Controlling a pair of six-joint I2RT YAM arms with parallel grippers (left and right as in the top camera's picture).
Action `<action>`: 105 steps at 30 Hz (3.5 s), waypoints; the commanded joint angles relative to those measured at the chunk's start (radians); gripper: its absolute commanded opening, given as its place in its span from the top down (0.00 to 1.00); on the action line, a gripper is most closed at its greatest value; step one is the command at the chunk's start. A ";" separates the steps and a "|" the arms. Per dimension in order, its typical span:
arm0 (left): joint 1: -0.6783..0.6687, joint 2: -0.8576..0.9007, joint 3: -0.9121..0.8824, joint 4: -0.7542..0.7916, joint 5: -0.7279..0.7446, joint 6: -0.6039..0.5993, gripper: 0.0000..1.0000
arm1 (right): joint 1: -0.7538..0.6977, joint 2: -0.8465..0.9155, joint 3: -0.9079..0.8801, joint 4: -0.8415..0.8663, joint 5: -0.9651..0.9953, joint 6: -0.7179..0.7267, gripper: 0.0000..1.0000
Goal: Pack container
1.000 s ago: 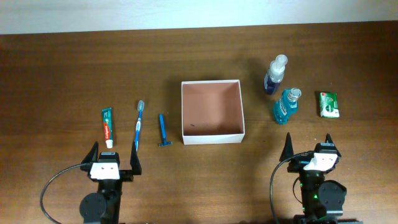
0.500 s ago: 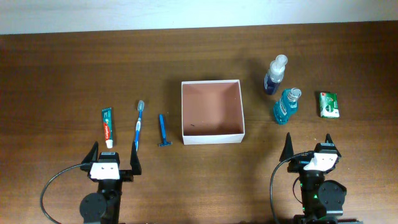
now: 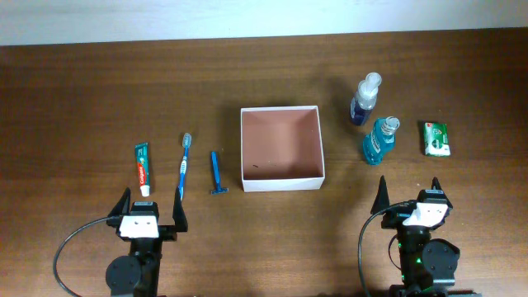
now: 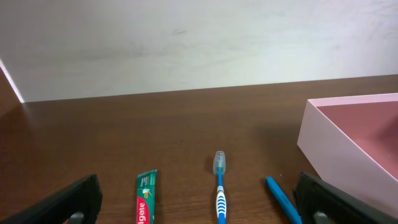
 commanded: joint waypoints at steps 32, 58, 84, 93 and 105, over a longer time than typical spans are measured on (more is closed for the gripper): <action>-0.004 -0.002 -0.002 -0.004 0.027 0.019 0.01 | 0.007 0.000 -0.005 -0.008 0.019 0.004 0.02; -0.003 0.071 0.383 -0.040 0.591 -0.092 0.01 | 0.007 0.000 -0.005 -0.008 0.019 0.004 0.02; -0.020 1.007 1.213 -0.896 0.408 -0.051 0.00 | 0.007 0.000 -0.005 -0.008 0.019 0.004 0.01; -0.115 1.415 1.268 -1.062 0.234 -0.050 0.01 | 0.007 0.000 -0.005 -0.008 0.019 0.004 0.02; -0.119 1.608 1.268 -0.961 0.056 -0.110 0.00 | 0.007 0.000 -0.005 -0.008 0.019 0.004 0.02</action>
